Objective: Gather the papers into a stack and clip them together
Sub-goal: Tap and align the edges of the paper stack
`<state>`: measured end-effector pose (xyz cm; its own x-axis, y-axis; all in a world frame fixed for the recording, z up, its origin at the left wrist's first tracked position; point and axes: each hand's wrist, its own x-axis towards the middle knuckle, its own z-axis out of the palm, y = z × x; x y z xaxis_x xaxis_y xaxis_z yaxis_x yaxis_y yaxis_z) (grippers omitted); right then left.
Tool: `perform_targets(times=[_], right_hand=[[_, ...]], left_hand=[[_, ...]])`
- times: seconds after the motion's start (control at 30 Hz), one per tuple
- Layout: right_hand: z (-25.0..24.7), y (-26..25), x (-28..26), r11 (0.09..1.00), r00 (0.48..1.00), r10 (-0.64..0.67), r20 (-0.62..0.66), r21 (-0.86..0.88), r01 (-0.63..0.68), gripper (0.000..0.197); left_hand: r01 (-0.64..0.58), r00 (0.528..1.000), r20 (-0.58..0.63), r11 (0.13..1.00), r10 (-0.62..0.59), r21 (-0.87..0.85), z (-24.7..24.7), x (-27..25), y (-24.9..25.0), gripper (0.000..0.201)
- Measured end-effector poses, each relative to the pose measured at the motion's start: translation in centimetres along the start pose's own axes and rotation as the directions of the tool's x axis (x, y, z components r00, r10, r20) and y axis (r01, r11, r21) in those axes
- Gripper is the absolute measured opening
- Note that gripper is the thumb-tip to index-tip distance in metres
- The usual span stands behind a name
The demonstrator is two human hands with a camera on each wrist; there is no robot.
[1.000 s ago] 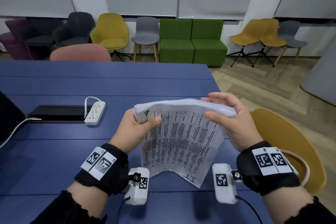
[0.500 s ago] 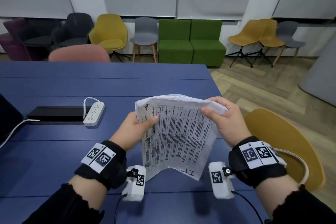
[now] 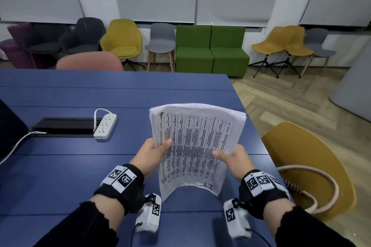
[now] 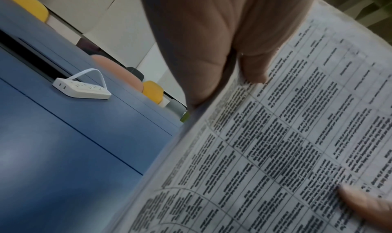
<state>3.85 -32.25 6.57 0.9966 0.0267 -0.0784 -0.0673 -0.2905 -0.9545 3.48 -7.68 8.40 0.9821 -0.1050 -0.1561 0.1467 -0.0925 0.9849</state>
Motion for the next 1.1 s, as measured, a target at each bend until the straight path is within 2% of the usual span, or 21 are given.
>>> perform_targets(times=[0.07, 0.13, 0.2, 0.33, 0.4, 0.5, 0.63, 0.77, 0.83, 0.9, 0.97, 1.1], right_hand=[[0.0, 0.6, -0.1, 0.995, 0.999, 0.030, 0.030, -0.100, -0.027, 0.022], [-0.1, 1.0, -0.4, 0.991, 0.999, 0.031, 0.022, -0.128, -0.028, 0.020], [-0.2, 0.5, -0.8, 0.997, 1.000, -0.016, 0.015, -0.069, 0.017, 0.012], [-0.5, 0.1, -1.6, 0.993, 0.994, -0.096, -0.041, 0.067, 0.099, 0.017], [-0.3, 1.2, -1.9, 0.997, 0.998, -0.051, -0.028, 0.057, 0.052, 0.020], [0.4, 4.2, -1.9, 0.989, 0.995, 0.096, 0.038, -0.117, -0.091, 0.014], [0.9, 6.1, -1.6, 0.979, 0.991, 0.132, -0.013, -0.153, -0.133, 0.012], [0.4, 4.0, -1.3, 0.994, 0.995, 0.024, -0.092, -0.107, -0.034, 0.009], [-0.6, 2.3, -1.1, 0.990, 0.994, -0.058, -0.092, -0.135, 0.045, 0.017], [-2.1, 0.9, -0.8, 0.952, 0.985, -0.145, -0.090, -0.282, 0.114, 0.013], [-3.7, -0.3, -0.5, 0.887, 0.981, -0.192, -0.041, -0.435, 0.155, 0.012], [-5.3, -3.1, -0.2, 0.661, 0.960, -0.271, 0.065, -0.713, 0.235, 0.020]], left_hand=[[-0.009, 1.000, -0.015, 1.000, 0.009, 0.001, 0.1, -0.1, 0.0, 0.028], [-0.040, 0.999, -0.025, 0.999, 0.040, 0.001, 0.0, -0.1, 0.2, 0.027], [-0.087, 0.995, -0.043, 0.996, 0.087, -0.003, -0.3, -0.2, 0.7, 0.025], [-0.135, 0.988, -0.080, 0.989, 0.131, -0.057, -1.0, -0.4, 0.9, 0.025], [-0.131, 0.988, -0.089, 0.989, 0.125, -0.069, -0.8, -0.5, 0.2, 0.021], [-0.114, 0.991, -0.076, 0.993, 0.114, 0.010, 0.1, -1.0, -1.0, 0.021], [-0.105, 0.993, -0.045, 0.994, 0.106, 0.014, 0.0, -0.9, -1.4, 0.026], [-0.098, 0.993, -0.081, 0.983, 0.086, -0.156, -1.4, -0.5, -0.7, 0.028], [-0.130, 0.989, -0.109, 0.958, 0.105, -0.254, -2.5, -0.4, 0.6, 0.031], [-0.202, 0.975, -0.151, 0.939, 0.165, -0.277, -4.4, -0.2, 2.1, 0.030], [-0.248, 0.965, -0.137, 0.947, 0.224, -0.203, -6.4, -0.3, 3.3, 0.031], [-0.174, 0.984, 0.059, 0.977, 0.168, 0.119, -7.8, -0.6, 3.5, 0.040]])
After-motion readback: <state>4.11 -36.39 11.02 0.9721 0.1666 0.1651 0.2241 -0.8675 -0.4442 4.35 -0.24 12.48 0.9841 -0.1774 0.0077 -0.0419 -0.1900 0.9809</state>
